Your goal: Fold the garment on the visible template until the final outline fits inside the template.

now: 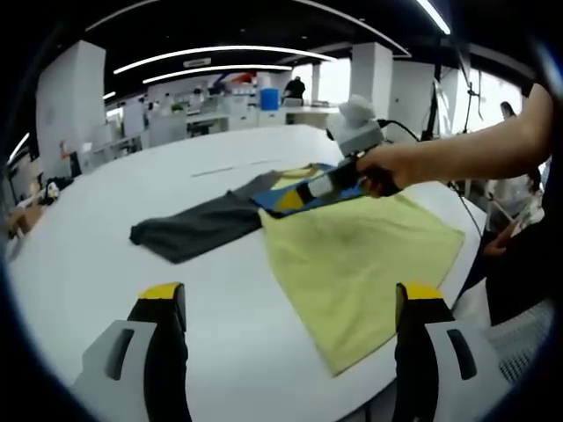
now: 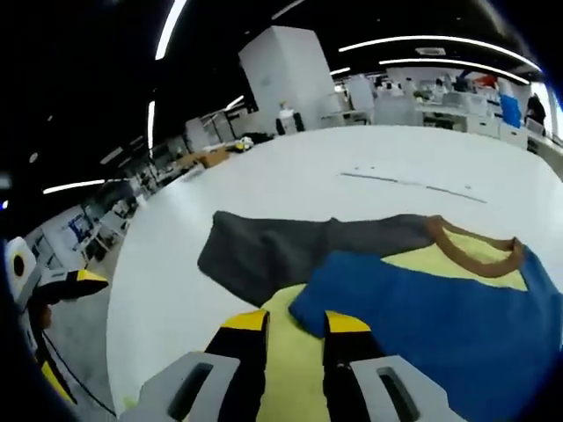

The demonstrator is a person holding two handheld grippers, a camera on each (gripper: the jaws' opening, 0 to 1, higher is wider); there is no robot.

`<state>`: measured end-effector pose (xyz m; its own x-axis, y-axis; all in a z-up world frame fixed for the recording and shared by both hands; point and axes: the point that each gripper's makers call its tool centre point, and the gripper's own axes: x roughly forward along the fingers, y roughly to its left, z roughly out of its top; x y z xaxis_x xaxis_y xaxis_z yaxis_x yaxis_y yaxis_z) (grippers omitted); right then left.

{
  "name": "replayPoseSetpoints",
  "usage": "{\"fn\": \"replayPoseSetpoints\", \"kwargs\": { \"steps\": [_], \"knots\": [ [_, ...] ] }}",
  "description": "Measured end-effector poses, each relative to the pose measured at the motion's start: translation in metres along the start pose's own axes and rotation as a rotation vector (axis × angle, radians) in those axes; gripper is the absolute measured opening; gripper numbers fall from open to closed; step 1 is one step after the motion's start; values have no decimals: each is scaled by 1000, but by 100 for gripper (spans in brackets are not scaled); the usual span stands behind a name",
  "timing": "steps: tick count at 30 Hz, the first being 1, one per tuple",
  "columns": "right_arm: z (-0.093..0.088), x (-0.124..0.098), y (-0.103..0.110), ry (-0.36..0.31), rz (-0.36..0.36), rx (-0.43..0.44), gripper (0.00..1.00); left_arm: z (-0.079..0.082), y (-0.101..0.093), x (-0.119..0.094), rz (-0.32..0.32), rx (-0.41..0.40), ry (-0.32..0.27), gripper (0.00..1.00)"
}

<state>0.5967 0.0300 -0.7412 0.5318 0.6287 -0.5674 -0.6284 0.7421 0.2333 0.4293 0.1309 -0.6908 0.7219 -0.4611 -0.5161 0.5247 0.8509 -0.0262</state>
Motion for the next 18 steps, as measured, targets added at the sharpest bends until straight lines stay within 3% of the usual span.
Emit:
{"fn": "replayPoseSetpoints", "kwargs": {
  "steps": [4, 9, 12, 18],
  "knots": [
    [0, -16, -29, 22, -118, -64, 46, 1, 2, 1, 9, 3, 0, 99],
    [0, -31, -42, 5, -121, -9, 51, 4, 1, 2, 14, 7, -3, 99],
    [-2, -41, -52, 7, -135, 3, 58, 3, 1, 2, 14, 13, 2, 99],
    [-10, -61, -73, 22, -162, 12, 62, 4, 2, 3, 17, 19, 0, 99]
  ]
}}
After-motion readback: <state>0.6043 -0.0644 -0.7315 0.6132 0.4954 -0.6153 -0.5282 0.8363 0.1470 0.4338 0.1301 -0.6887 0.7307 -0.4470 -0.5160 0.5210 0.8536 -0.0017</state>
